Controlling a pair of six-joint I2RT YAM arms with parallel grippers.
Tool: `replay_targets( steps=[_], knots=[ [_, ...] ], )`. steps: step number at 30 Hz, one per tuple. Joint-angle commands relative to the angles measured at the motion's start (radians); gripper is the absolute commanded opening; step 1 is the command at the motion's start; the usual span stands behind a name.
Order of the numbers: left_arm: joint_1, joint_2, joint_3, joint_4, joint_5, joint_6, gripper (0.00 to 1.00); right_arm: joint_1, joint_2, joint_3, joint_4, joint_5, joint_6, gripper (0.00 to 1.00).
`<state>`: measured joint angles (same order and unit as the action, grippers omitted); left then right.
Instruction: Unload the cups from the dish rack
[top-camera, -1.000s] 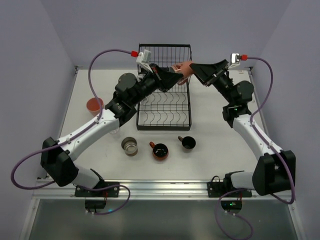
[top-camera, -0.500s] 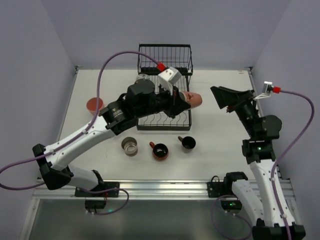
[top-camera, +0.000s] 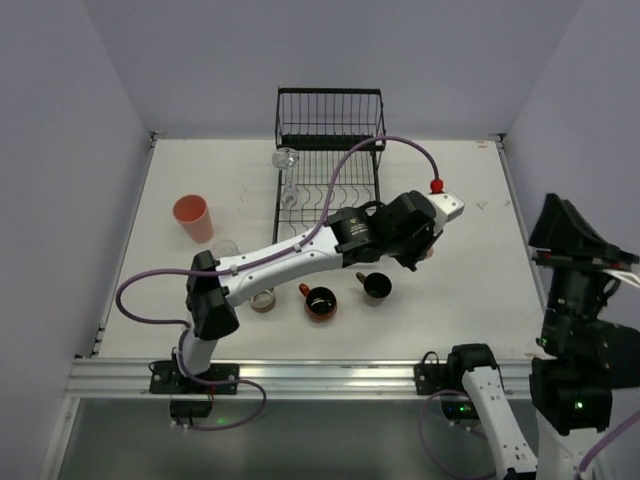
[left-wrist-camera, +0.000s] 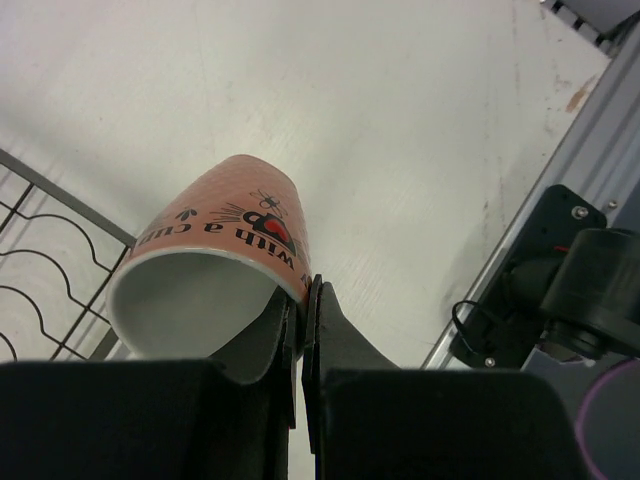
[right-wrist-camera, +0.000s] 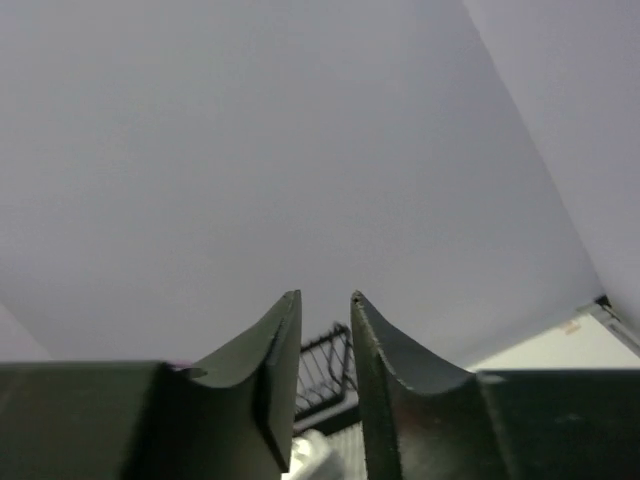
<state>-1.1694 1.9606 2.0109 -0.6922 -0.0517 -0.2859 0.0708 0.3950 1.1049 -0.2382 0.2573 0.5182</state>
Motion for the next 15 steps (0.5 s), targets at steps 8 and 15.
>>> replay_targets(
  steps=[8, 15],
  knots=[
    [-0.056, 0.222, 0.279, -0.15, -0.056, 0.172, 0.0, -0.003, -0.09, 0.108, -0.061, 0.125, -0.089, 0.46],
    [-0.075, 0.291, 0.273, -0.19, -0.069, 0.22, 0.0, -0.005, -0.096, 0.102, -0.059, 0.076, -0.057, 0.58]
  ],
)
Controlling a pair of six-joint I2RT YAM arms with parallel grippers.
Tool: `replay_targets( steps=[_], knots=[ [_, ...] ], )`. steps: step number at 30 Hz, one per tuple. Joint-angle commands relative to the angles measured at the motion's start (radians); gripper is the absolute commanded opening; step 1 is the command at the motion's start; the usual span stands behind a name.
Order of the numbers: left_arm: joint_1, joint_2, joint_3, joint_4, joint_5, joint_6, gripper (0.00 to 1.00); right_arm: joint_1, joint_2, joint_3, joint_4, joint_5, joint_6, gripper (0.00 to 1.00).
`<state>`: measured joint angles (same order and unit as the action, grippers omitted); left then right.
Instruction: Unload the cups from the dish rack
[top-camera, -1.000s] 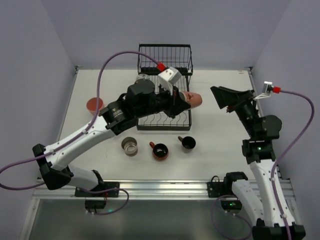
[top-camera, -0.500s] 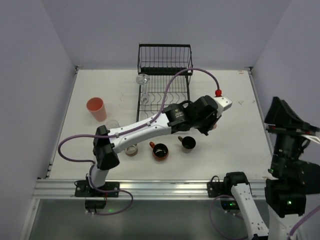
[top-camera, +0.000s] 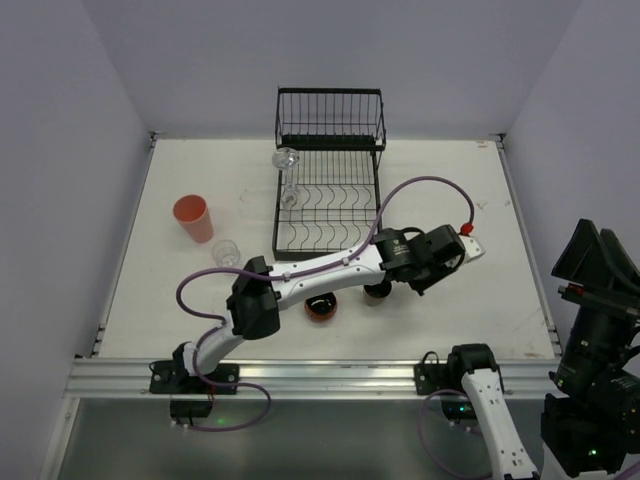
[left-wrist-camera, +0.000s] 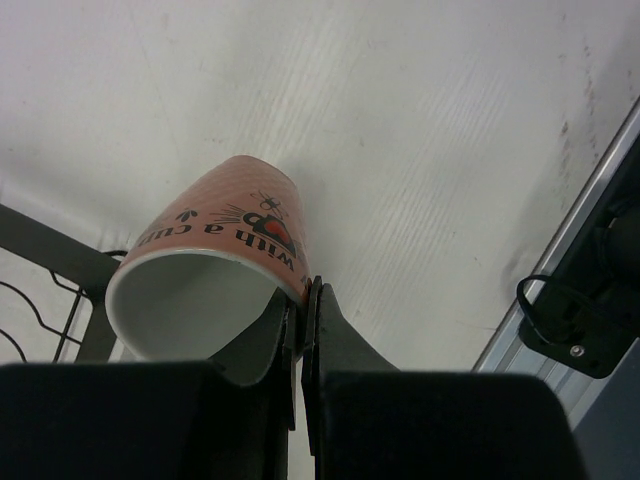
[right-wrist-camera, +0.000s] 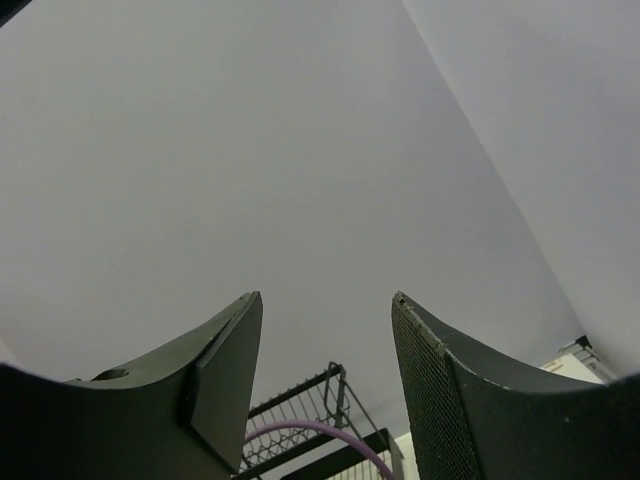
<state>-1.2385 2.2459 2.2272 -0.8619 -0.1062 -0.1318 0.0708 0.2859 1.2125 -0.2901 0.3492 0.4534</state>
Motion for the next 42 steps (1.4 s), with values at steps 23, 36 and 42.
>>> replay_targets(
  steps=[23, 36, 42],
  knots=[
    [-0.019, 0.044, -0.037, -0.04, 0.057, 0.264, 0.0, -0.005, -0.025, -0.019, 0.002, -0.032, 0.013, 0.59],
    [-0.018, 0.087, -0.038, -0.057, 0.059, 0.291, 0.0, -0.005, -0.037, -0.038, 0.022, -0.044, 0.013, 0.59],
    [-0.019, 0.104, -0.014, -0.075, 0.033, 0.297, 0.02, -0.003, -0.031, -0.05, 0.028, -0.049, 0.021, 0.59]
  ],
)
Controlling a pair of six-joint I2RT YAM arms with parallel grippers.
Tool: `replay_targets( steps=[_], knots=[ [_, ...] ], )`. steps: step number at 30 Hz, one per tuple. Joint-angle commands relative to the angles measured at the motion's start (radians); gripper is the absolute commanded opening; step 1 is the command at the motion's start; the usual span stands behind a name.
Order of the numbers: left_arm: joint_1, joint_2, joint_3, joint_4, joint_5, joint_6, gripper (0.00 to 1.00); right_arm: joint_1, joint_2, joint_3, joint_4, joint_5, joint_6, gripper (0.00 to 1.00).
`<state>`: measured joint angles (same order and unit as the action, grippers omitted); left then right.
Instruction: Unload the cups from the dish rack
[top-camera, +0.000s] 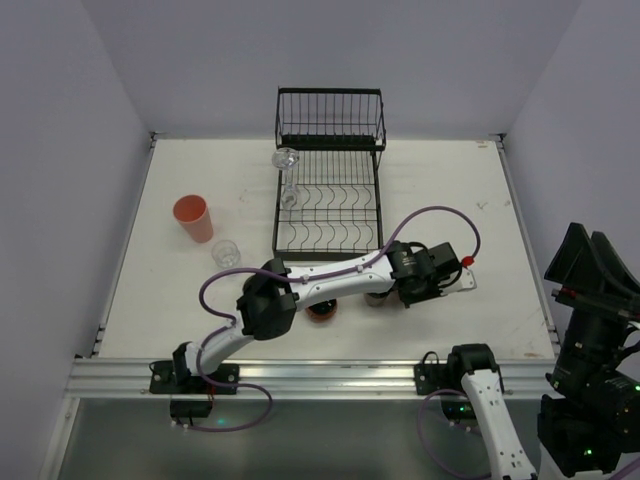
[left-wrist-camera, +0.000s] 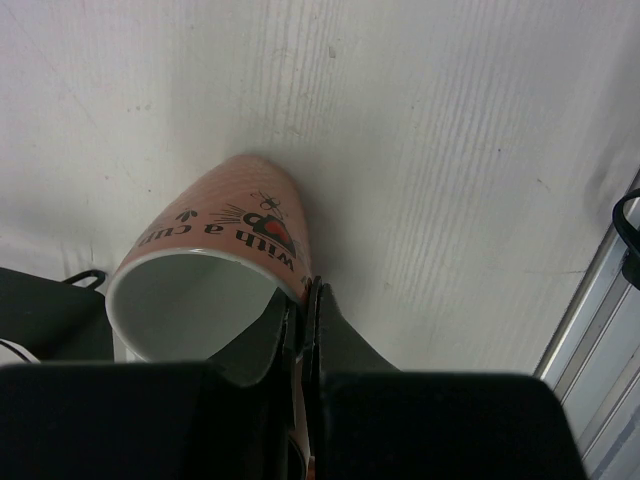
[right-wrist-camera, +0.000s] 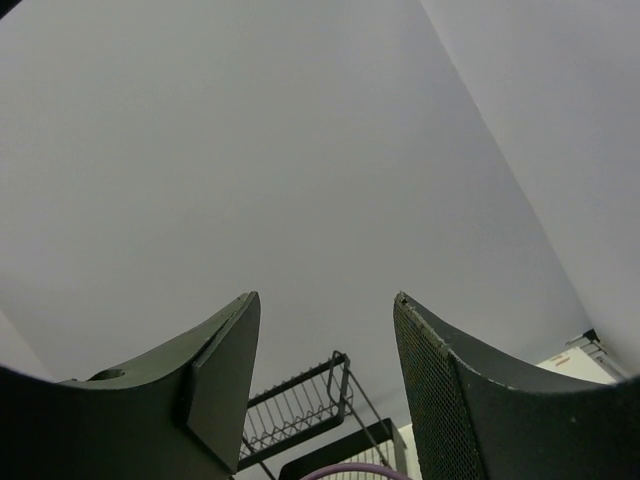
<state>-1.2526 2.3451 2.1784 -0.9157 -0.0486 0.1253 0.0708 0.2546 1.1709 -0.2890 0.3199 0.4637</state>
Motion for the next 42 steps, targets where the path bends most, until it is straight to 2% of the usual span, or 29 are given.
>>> replay_targets(
  steps=[1, 2, 6, 11, 19, 23, 29, 31, 37, 42],
  knots=[
    [-0.007, 0.006, 0.037, -0.023, -0.028, 0.04, 0.04, -0.003, 0.002, -0.008, 0.028, -0.022, 0.013, 0.59],
    [-0.007, 0.011, 0.037, -0.023, -0.031, 0.04, 0.11, -0.005, 0.002, -0.01, 0.028, -0.025, 0.013, 0.59],
    [-0.007, 0.017, 0.049, -0.019, -0.062, 0.039, 0.29, -0.005, 0.002, -0.014, 0.033, -0.025, 0.016, 0.59],
    [-0.007, 0.013, 0.069, -0.006, -0.094, 0.036, 0.44, -0.005, 0.003, -0.016, 0.042, -0.027, 0.013, 0.58],
    [-0.007, -0.009, 0.078, 0.034, -0.14, 0.019, 0.56, -0.003, 0.017, -0.007, 0.048, -0.033, 0.006, 0.58],
    [-0.007, -0.056, 0.063, 0.092, -0.213, -0.006, 0.57, -0.003, 0.026, 0.004, 0.05, -0.044, 0.007, 0.58],
    [-0.001, -0.179, -0.003, 0.277, -0.33, -0.041, 0.7, -0.005, 0.074, 0.045, 0.05, -0.175, 0.024, 0.6],
    [0.011, -0.21, 0.004, 0.304, -0.323, -0.055, 0.74, -0.005, 0.098, 0.061, 0.044, -0.215, 0.035, 0.61],
    [0.021, -0.205, 0.06, 0.245, -0.275, -0.064, 0.75, -0.005, 0.117, 0.067, 0.034, -0.237, 0.043, 0.62],
    [0.021, -0.243, -0.053, 0.284, -0.307, -0.081, 0.74, -0.003, 0.12, 0.055, 0.045, -0.24, 0.044, 0.62]
  ],
)
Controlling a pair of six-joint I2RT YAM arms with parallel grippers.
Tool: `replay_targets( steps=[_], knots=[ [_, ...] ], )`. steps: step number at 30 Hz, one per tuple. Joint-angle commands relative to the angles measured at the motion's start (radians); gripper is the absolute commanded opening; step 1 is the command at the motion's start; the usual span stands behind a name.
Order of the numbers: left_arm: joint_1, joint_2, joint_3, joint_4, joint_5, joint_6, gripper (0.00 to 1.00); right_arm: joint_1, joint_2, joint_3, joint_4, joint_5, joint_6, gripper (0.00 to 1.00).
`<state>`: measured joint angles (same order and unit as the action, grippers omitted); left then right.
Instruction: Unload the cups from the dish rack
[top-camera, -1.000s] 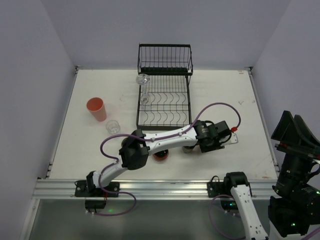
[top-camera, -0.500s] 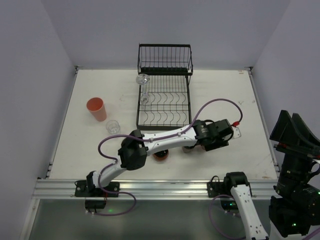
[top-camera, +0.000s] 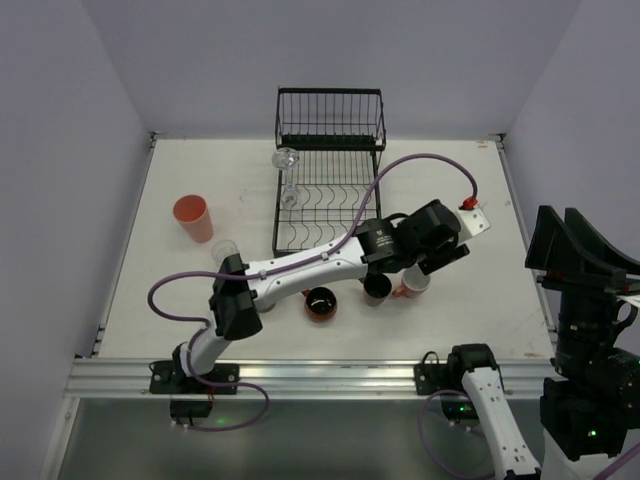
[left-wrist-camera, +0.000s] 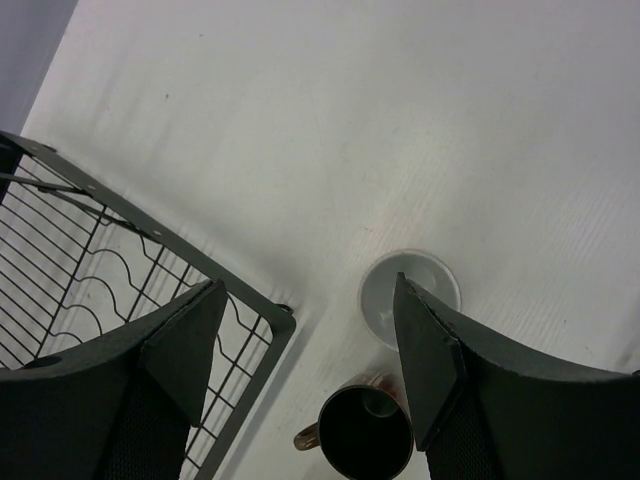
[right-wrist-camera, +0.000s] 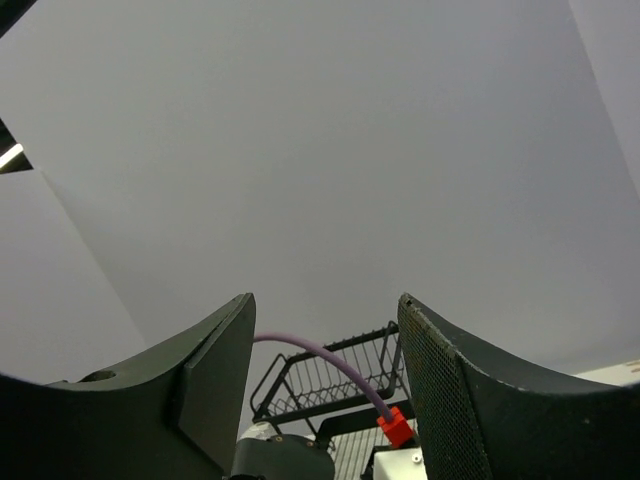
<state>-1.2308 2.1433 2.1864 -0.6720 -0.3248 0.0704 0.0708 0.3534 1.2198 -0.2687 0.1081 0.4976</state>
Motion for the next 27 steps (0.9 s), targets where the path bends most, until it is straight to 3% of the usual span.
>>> replay_targets(
  steps=[1, 5, 13, 16, 20, 22, 27],
  knots=[
    [-0.001, -0.069, -0.077, 0.054, -0.042, -0.029, 0.74, -0.005, 0.025, 0.003, 0.023, -0.037, 0.01, 0.62],
    [0.001, -0.187, -0.172, 0.141, -0.166, -0.055, 0.75, -0.005, 0.087, 0.029, -0.016, -0.131, -0.004, 0.62],
    [0.031, -0.69, -0.591, 0.377, -0.315, -0.165, 0.8, -0.003, 0.217, 0.032, -0.006, -0.402, 0.012, 0.64],
    [0.031, -0.868, -0.718, 0.445, -0.33, -0.199, 0.81, -0.005, 0.246, 0.001, 0.055, -0.47, 0.047, 0.65],
    [0.031, -1.089, -0.899, 0.523, -0.429, -0.241, 0.86, 0.001, 0.317, -0.043, 0.152, -0.692, 0.096, 0.66],
    [0.031, -1.204, -0.959, 0.531, -0.473, -0.251, 0.87, 0.056, 0.355, -0.074, 0.197, -0.722, 0.082, 0.68],
    [0.033, -1.393, -1.106, 0.503, -0.6, -0.27, 0.89, 0.341, 0.528, -0.075, 0.221, -0.564, -0.06, 0.73]
  ],
)
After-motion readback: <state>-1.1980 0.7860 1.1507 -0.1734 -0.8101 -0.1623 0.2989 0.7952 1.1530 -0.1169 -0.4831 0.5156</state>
